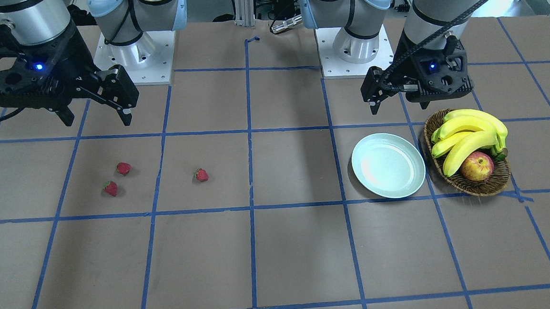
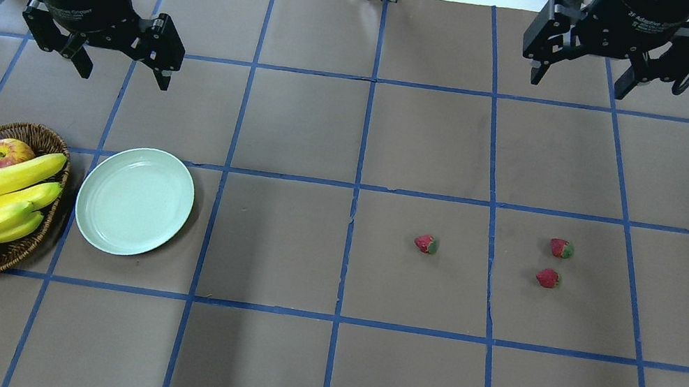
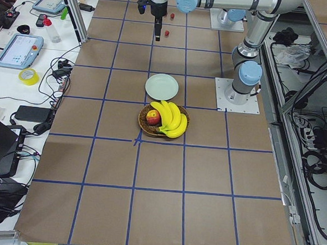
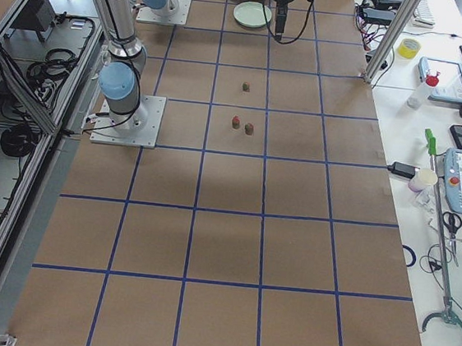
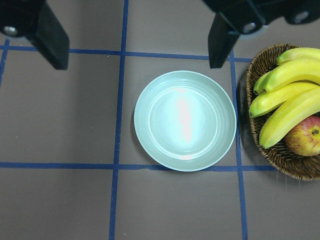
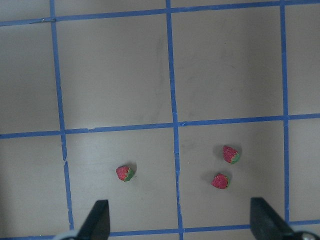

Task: Collect all strawberries into plate

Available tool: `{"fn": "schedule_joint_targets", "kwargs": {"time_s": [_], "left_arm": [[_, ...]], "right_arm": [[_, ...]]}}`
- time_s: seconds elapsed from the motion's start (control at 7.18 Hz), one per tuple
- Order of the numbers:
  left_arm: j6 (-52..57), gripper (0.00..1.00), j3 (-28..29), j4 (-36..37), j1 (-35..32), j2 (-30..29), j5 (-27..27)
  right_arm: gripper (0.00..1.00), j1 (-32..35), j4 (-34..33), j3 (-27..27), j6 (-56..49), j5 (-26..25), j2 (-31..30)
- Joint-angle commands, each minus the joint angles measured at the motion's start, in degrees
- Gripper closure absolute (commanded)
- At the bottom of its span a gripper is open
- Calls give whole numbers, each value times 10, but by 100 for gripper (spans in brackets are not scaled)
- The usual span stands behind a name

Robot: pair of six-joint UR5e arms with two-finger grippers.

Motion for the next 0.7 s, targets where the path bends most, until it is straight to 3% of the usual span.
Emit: {"fn": "schedule_joint_targets", "kwargs": {"time_s": [0.0, 0.56], "left_arm": [[0, 0, 1, 0, 0, 0, 0], [0, 0, 1, 1, 0, 0, 7]], "right_arm": [[0, 0, 14, -3, 0, 0, 0], [0, 0, 19, -5, 0, 1, 0]]}}
